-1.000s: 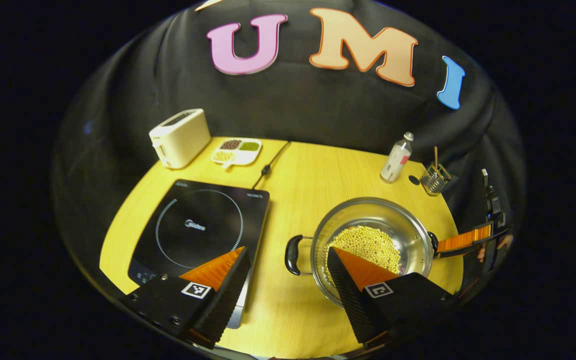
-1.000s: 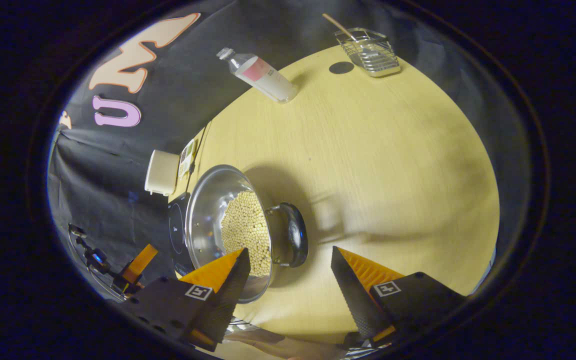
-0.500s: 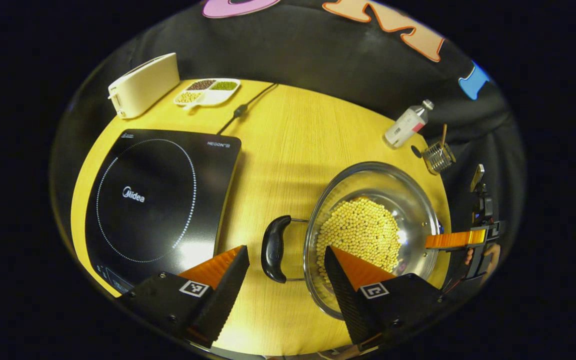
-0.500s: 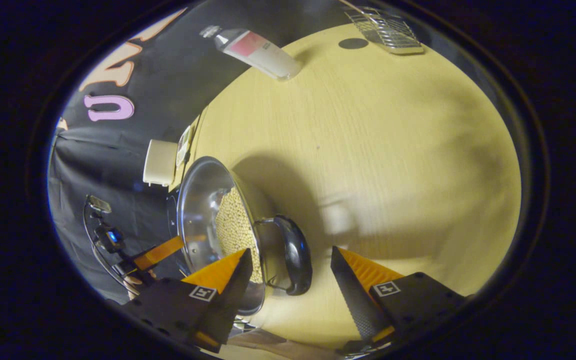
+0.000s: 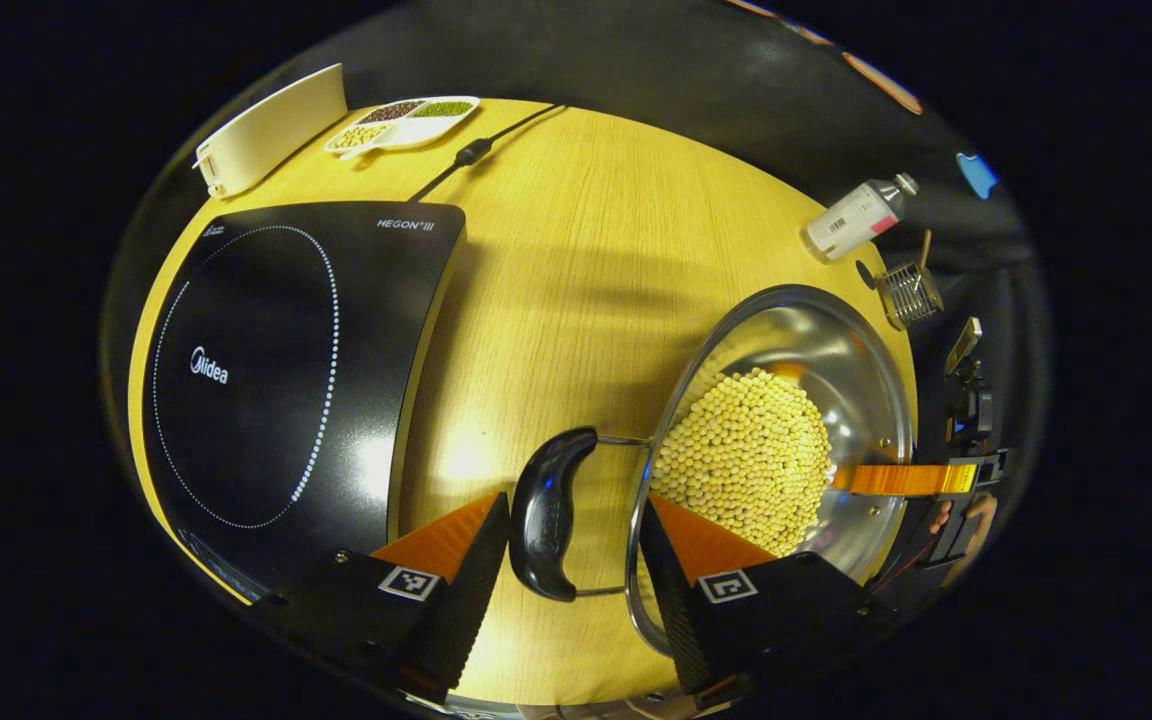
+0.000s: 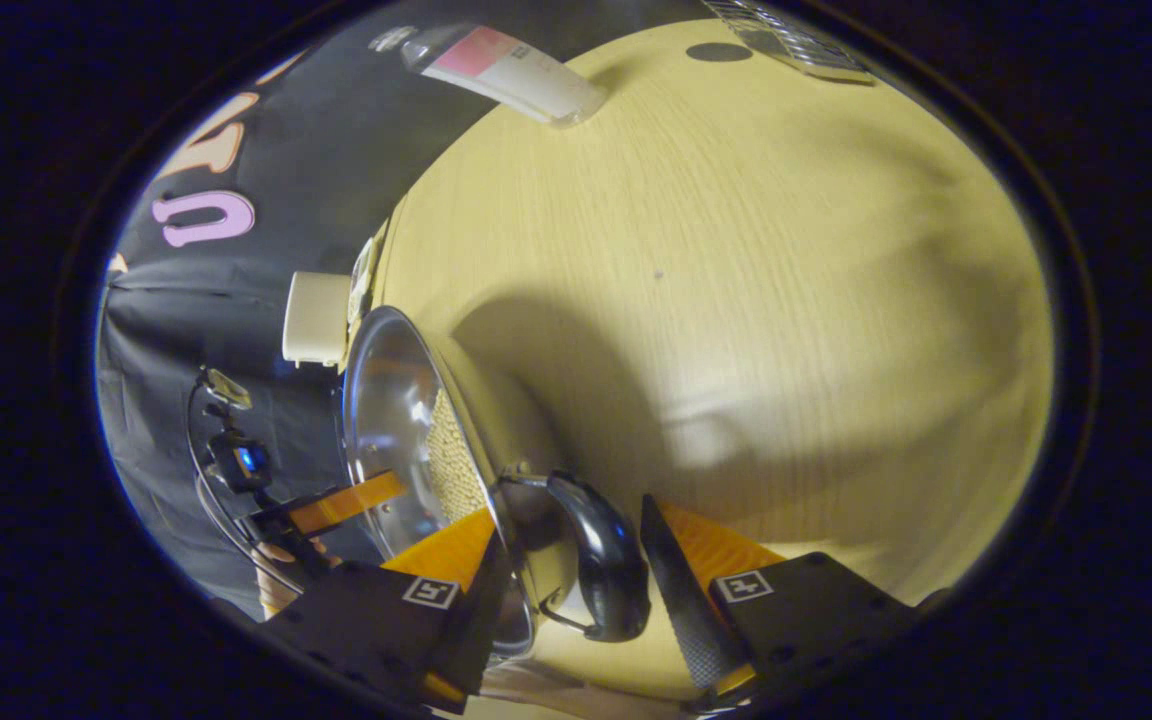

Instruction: First push the handle of the pot to place it horizontally, then grasp the pot with both hands and set it on the induction cooktop.

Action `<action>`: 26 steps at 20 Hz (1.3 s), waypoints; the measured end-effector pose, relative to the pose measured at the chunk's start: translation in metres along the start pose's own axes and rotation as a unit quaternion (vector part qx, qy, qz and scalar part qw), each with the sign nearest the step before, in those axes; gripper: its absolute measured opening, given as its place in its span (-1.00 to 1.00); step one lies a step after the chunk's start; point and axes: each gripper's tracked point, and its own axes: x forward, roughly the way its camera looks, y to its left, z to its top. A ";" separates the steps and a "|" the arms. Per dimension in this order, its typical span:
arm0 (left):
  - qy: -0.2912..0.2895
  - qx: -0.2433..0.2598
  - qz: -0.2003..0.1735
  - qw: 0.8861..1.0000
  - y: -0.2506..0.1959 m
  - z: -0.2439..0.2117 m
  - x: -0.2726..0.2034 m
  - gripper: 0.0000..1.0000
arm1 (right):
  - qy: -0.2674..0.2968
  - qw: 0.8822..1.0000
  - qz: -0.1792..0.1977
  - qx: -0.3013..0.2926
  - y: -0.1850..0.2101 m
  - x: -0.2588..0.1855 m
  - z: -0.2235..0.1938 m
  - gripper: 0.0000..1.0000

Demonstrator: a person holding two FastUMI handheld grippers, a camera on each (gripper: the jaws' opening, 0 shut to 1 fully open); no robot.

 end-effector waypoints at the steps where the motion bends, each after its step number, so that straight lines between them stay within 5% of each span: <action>1: 0.006 -0.004 -0.003 1.000 -0.001 -0.001 0.003 0.58 | 0.003 1.000 0.003 0.004 0.001 0.001 0.001 0.38; 2: 0.010 -0.010 -0.008 1.000 -0.005 -0.002 0.005 0.56 | 0.004 1.000 0.006 0.009 0.001 0.002 0.002 0.52; 5: 0.022 -0.007 -0.004 1.000 -0.004 -0.005 0.008 0.39 | 0.003 1.000 0.000 0.009 0.000 0.004 0.003 0.38; 7: 0.025 -0.006 -0.005 1.000 -0.004 -0.004 0.008 0.30 | 0.011 1.000 -0.007 -0.011 0.001 0.005 -0.006 -0.02; 8: 0.028 -0.011 -0.005 1.000 -0.004 -0.003 0.009 0.29 | 0.012 1.000 -0.011 -0.016 0.000 0.006 -0.007 0.14; 18: 0.036 0.010 -0.010 0.999 -0.014 -0.012 0.005 0.19 | -0.020 0.999 -0.038 -0.012 -0.011 -0.008 -0.004 -0.03; 26: 0.036 0.054 -0.025 0.998 -0.028 -0.027 -0.032 0.17 | -0.041 0.998 -0.038 0.018 -0.010 -0.041 -0.046 -0.03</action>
